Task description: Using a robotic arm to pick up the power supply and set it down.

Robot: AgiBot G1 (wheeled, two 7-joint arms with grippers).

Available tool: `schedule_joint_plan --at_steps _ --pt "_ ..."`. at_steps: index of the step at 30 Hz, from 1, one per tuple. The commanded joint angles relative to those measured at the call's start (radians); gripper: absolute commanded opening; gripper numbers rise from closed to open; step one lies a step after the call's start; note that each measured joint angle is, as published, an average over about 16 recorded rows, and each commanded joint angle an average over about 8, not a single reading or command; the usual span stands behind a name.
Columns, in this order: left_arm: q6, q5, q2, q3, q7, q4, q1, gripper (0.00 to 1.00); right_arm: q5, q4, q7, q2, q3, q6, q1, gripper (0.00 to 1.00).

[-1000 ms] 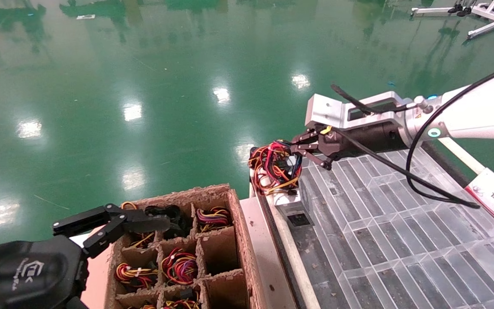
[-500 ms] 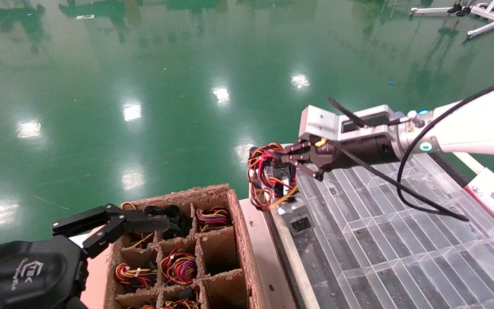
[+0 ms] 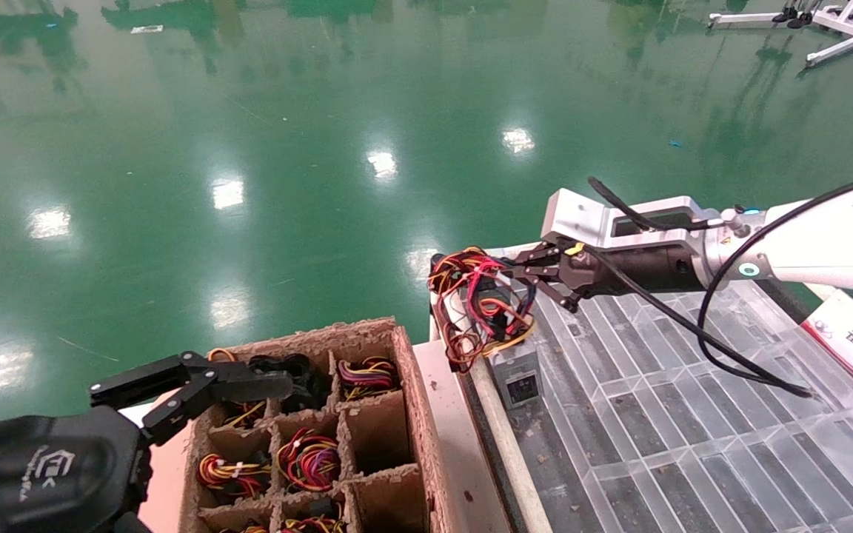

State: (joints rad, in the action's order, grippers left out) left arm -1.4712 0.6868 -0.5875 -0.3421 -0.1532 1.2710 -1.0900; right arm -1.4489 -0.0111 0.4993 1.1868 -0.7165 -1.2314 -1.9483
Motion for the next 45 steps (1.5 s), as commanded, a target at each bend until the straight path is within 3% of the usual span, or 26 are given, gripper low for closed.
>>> schedule_joint_plan --at_steps 1,3,9,11,12,24,37,45 --pt "0.000 0.000 0.000 0.000 0.000 0.000 0.000 1.00 0.004 -0.001 0.002 -0.006 0.003 0.014 0.006 0.02" --pt "0.000 0.000 0.000 0.000 0.000 0.000 0.000 1.00 0.006 0.000 0.004 -0.012 0.004 0.018 0.010 0.12" --pt "0.000 0.000 0.000 0.000 0.000 0.000 0.000 1.00 0.009 0.001 0.007 -0.024 0.006 0.022 0.017 0.81" --pt "0.000 0.000 0.000 0.000 0.000 0.000 0.000 1.00 0.010 0.001 0.007 -0.026 0.006 0.023 0.018 0.97" --pt "0.000 0.000 0.000 0.000 0.000 0.000 0.000 1.00 0.010 0.001 0.007 -0.027 0.006 0.023 0.019 1.00" --pt "0.000 0.000 0.000 0.000 0.000 0.000 0.000 1.00 0.010 0.004 0.006 -0.028 0.006 0.016 0.012 1.00" --pt "0.000 0.000 0.000 0.000 0.000 -0.001 0.000 1.00 -0.007 0.005 -0.028 -0.042 -0.006 -0.039 -0.039 1.00" --pt "0.000 0.000 0.000 0.000 0.001 -0.001 0.000 1.00 0.029 0.076 -0.070 -0.073 0.016 -0.062 0.005 1.00"
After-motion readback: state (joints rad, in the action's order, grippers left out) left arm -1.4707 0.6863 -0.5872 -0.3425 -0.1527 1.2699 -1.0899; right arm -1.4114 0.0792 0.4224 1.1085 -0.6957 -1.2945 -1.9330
